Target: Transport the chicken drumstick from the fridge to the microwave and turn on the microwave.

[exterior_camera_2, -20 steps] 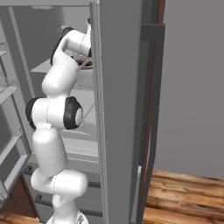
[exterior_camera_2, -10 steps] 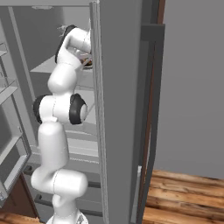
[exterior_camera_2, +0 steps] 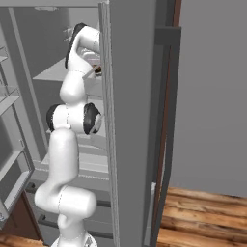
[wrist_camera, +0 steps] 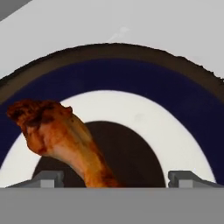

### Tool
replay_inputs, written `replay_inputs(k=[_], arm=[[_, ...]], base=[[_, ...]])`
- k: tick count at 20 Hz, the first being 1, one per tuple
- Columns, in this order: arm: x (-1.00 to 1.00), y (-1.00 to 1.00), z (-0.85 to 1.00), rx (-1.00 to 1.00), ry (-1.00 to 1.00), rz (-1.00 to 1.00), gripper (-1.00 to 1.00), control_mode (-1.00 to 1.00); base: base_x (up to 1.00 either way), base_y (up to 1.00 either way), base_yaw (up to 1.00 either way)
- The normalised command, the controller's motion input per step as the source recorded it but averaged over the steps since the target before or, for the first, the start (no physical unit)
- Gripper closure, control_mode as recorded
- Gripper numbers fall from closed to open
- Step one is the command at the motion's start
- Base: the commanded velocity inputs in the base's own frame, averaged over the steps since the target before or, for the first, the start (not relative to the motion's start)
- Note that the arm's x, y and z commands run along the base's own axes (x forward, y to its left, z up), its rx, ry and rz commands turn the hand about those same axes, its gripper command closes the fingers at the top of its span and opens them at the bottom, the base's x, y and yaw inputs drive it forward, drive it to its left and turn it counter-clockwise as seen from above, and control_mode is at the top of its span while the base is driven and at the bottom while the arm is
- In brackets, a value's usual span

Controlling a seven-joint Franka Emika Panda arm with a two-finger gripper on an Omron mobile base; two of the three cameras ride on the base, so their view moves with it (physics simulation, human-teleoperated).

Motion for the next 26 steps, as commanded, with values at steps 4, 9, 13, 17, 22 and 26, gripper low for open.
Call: replay_inputs(k=[4,9,13,17,22,26], arm=[[0.0,0.54,-0.76,0.0,0.22,0.06,-1.0,-1.0],[-0.06,0.65,-0.65,-0.01,0.14,0.01,1.0,-1.0],[-0.36,0.27,-0.85,-0.07,-0.19,0.0,1.0,-1.0],[-0.52,0.06,-0.8,-0.01,-0.27,-0.02,1.0,-1.0],[-0.88,0.0,-0.63,0.01,-0.48,-0.08,1.0,-1.0],[-0.7,0.0,-0.58,0.0,-0.44,-0.11,1.0,-1.0]], base=[[0.0,0.0,0.0],[0.0,0.0,0.0],[0.0,0.0,0.0],[0.0,0.0,0.0],[0.0,0.0,0.0],[0.0,0.0,0.0]])
